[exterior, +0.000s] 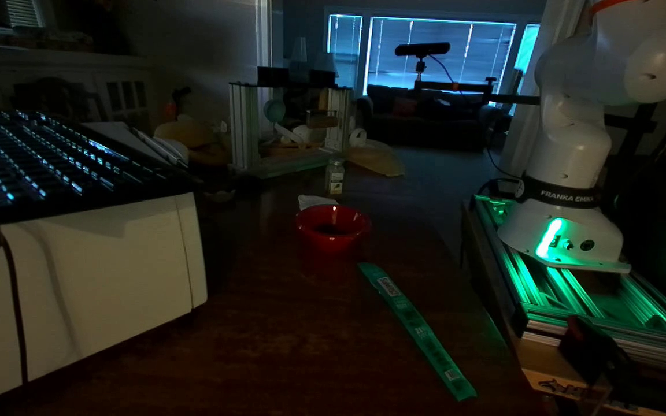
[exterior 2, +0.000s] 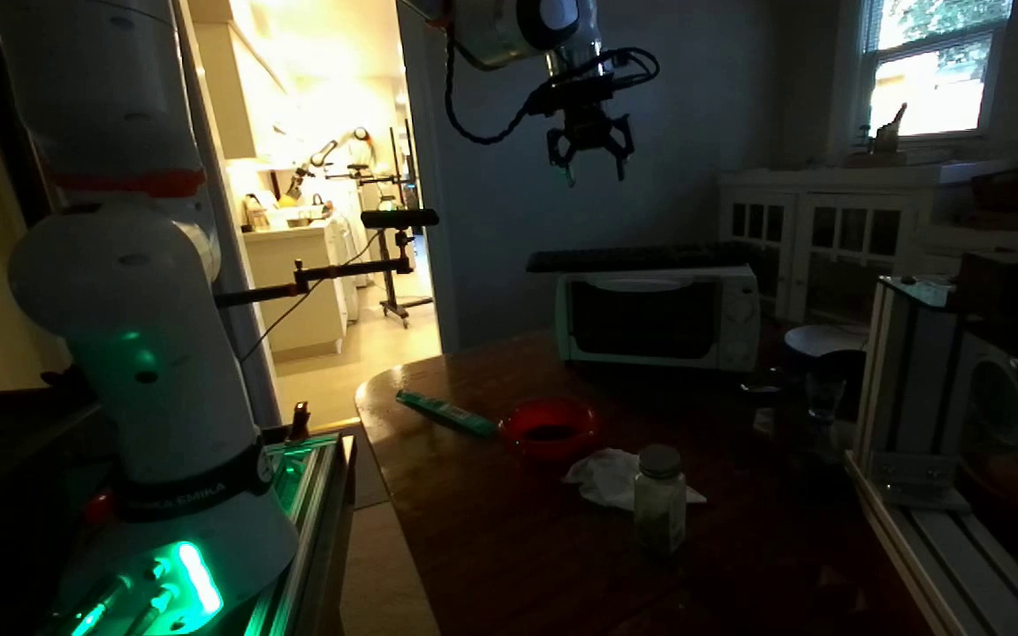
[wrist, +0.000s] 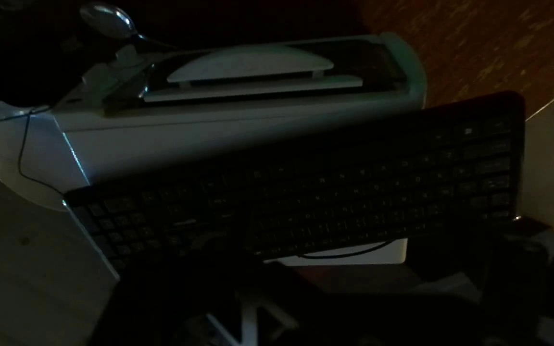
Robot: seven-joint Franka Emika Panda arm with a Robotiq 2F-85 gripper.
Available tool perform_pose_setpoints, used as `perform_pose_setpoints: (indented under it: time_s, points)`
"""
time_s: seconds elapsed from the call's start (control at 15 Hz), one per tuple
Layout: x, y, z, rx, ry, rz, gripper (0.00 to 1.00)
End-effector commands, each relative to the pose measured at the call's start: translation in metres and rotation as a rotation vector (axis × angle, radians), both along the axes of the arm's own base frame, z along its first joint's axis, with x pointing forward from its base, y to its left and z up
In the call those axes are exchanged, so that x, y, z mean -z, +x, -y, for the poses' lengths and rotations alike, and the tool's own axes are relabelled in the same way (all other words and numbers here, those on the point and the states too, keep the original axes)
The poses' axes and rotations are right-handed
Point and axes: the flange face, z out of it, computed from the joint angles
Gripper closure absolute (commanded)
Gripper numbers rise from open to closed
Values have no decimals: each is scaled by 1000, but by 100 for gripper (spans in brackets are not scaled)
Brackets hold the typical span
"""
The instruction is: Press a button on the keyboard
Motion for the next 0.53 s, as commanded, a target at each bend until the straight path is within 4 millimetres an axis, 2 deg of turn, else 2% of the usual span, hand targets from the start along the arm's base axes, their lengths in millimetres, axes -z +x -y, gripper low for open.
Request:
perform_pose_setpoints:
  time_s: [0.0, 0.07, 0.13, 0.47]
  points:
    - [-13, -12, 10, 131, -4, -40, 0]
    - [-17, -14, 12, 161, -2, -49, 0]
    - [-12, -5, 6, 101, 8, -25, 0]
    - [-13, -6, 7, 106, 9, -27, 0]
